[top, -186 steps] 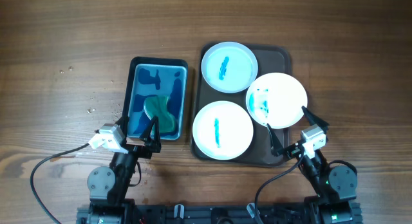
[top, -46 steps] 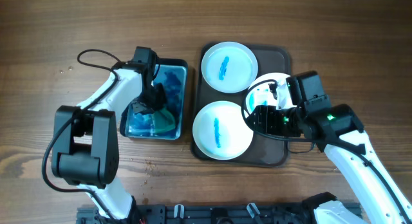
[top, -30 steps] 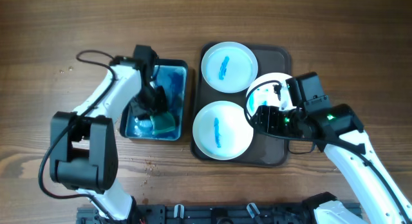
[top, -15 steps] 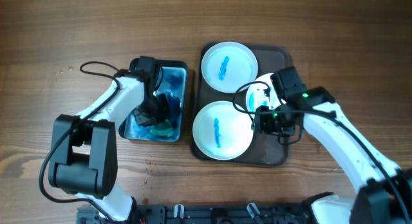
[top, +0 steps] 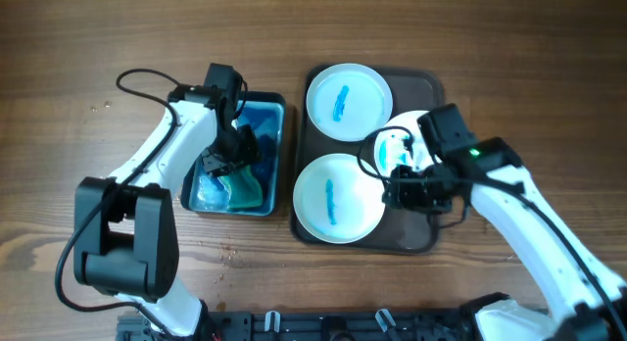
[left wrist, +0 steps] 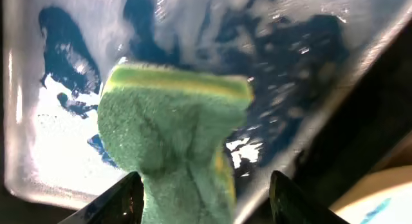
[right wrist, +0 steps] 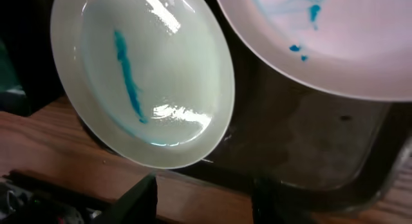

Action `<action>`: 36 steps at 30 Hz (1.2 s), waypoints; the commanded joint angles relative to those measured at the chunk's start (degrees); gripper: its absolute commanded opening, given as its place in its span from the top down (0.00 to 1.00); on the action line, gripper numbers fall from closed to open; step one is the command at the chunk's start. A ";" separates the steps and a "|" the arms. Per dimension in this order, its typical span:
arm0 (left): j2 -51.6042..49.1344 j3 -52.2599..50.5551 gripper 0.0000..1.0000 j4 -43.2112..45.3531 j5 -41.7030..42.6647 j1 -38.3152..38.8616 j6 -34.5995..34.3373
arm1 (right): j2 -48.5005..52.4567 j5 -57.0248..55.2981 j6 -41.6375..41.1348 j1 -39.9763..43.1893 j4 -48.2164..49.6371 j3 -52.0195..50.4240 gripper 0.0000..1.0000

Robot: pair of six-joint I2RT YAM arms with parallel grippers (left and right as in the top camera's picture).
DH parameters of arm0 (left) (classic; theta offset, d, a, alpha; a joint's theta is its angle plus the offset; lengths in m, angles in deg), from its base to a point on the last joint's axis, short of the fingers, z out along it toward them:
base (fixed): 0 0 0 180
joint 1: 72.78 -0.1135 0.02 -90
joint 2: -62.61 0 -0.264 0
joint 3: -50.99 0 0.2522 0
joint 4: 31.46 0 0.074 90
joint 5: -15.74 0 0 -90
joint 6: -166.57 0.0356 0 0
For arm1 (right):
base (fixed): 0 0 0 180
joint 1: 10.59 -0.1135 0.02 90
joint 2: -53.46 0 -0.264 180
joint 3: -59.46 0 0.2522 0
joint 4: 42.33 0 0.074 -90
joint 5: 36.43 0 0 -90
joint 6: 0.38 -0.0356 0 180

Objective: Clean dirty plates on tray and stack at the side
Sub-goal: 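Lift the sponge and move it over the lower white plate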

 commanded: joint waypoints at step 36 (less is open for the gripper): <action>8.55 12.70 0.96 -11.23 8.98 -0.09 2.64 | 14.12 -7.13 -6.75 -1.81 33.40 -14.64 0.89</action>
